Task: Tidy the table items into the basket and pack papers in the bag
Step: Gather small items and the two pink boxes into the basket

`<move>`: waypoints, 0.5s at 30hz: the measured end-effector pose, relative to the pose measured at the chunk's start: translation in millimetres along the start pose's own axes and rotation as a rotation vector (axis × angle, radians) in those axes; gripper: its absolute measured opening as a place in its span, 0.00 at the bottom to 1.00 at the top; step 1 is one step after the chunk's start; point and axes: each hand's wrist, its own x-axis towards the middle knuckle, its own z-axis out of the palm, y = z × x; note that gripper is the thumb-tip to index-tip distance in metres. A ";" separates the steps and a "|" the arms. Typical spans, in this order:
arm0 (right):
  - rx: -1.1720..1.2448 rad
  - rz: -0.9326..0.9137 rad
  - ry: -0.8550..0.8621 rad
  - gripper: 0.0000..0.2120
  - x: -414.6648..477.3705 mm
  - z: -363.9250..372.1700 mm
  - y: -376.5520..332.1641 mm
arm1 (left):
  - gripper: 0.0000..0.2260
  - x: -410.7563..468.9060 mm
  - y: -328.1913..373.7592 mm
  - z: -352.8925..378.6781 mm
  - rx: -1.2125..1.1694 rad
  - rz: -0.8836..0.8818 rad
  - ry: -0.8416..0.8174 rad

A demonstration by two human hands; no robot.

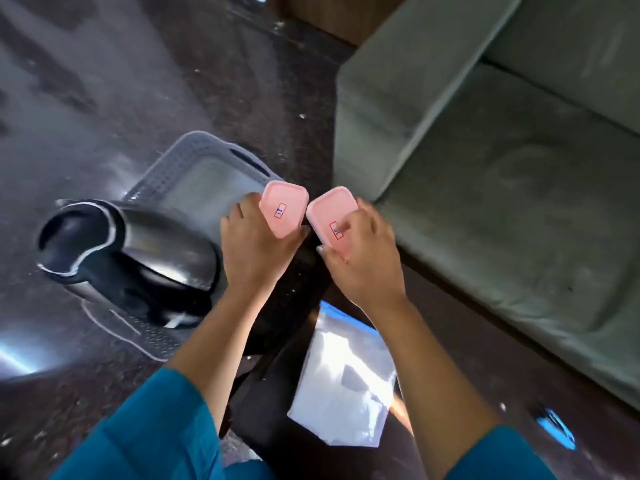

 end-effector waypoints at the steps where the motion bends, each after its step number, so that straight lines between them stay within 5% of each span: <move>1: -0.019 -0.027 -0.013 0.16 5.9 6.2 -9.4 | 0.27 7.7 -6.5 -3.9 -0.017 -0.048 0.000; 10: -0.160 -0.102 -0.174 0.13 74.8 67.1 -45.0 | 0.18 73.9 -47.3 15.8 -0.105 -0.464 -0.019; 15: -0.236 -0.148 -0.234 0.15 102.6 96.2 -46.9 | 0.03 100.8 -62.0 34.7 -0.283 -0.722 0.031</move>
